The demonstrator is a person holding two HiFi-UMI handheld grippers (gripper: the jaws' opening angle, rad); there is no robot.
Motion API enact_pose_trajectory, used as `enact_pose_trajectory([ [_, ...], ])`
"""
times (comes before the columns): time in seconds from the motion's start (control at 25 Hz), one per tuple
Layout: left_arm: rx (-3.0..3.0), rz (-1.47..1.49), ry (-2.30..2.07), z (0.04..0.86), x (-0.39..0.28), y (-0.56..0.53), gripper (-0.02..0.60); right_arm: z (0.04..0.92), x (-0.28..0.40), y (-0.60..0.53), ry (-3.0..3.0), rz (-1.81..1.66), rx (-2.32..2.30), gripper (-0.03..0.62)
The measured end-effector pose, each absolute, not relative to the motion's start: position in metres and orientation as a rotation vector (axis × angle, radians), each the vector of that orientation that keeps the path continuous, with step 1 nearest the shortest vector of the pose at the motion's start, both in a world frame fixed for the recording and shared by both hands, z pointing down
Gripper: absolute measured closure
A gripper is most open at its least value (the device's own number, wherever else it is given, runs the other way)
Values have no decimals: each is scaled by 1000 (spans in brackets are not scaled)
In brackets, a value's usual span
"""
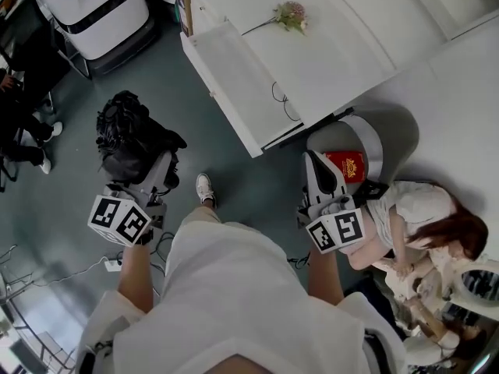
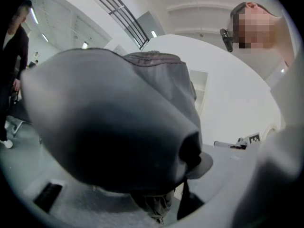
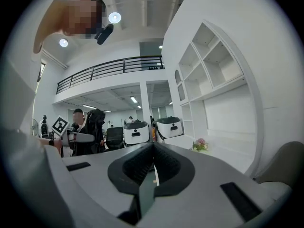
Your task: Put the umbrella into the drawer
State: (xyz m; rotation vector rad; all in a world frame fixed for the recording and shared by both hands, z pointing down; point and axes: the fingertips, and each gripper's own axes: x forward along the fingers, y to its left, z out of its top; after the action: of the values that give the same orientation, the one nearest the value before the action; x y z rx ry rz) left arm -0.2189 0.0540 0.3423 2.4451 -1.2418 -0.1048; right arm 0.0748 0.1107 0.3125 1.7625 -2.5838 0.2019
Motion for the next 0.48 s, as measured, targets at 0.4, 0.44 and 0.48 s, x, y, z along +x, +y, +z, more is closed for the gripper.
enact_pose_trajectory([
  [0.4, 2378, -90, -945, 373, -193, -94, 301, 304, 48, 6, -2431, 240, 1819, 593],
  [0.44, 2365, -85, -927, 376, -185, -102, 301, 307, 51, 2, -2415, 248, 1827, 592],
  [0.48, 2346, -84, -909, 380, -178, -108, 301, 311, 57, 0, -2395, 257, 1837, 593],
])
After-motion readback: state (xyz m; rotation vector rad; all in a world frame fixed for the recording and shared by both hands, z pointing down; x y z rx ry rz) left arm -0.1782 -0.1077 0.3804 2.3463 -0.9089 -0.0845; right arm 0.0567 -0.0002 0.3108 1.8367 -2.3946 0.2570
